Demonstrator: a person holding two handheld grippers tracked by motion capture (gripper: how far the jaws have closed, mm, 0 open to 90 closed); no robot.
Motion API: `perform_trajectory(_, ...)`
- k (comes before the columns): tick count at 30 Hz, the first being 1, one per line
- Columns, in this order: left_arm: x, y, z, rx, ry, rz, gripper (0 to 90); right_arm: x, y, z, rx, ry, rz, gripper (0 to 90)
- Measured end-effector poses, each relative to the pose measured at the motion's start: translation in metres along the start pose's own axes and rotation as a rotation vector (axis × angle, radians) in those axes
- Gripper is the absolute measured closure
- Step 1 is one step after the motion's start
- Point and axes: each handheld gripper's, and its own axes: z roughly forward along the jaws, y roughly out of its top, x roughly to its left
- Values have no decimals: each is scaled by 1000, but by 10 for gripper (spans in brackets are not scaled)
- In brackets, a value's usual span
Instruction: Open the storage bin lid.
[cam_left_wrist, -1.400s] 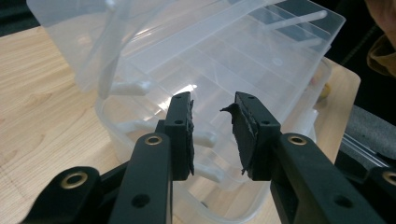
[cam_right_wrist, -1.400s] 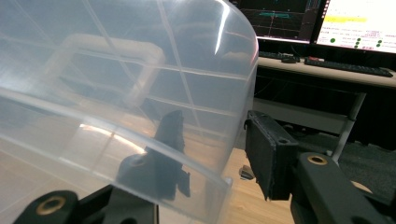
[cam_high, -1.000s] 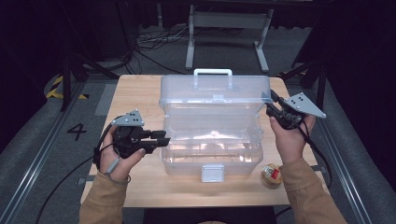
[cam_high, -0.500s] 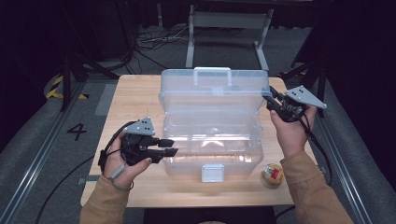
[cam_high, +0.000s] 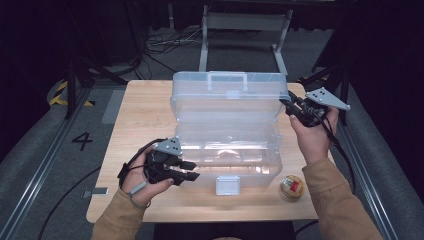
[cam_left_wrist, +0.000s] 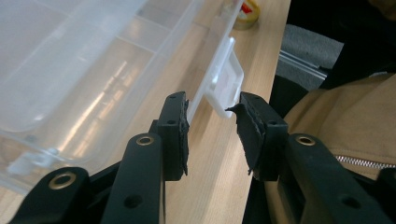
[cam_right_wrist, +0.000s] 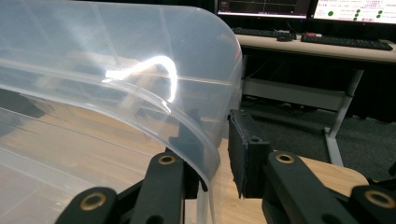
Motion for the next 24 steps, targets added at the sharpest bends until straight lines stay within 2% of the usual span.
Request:
perform_trajectory(6, 6, -5, 19, 46, -7, -18, 634, 0, 1, 1, 5, 3, 2, 757)
perform_trajectory(8, 8, -6, 22, 40, -26, -13, 647, 0, 1, 1, 5, 3, 2, 757)
perform_trajectory(10, 7, -5, 23, 39, -24, -4, 653, -1, 1, 1, 5, 6, 2, 756)
perform_trajectory(17, 5, -3, 19, 2, 31, 23, 628, -1, 1, 1, 5, 7, 6, 756)
perform_trajectory(19, 7, -3, 22, 15, 54, 22, 625, -1, 1, 1, 5, 9, 8, 755)
perform_trajectory(21, 8, -4, 26, 28, 58, 23, 621, -1, 1, 2, 4, 10, 13, 755)
perform_trajectory(24, 10, -5, 33, 77, 94, 36, 621, -1, 2, 2, 3, 8, 20, 755)
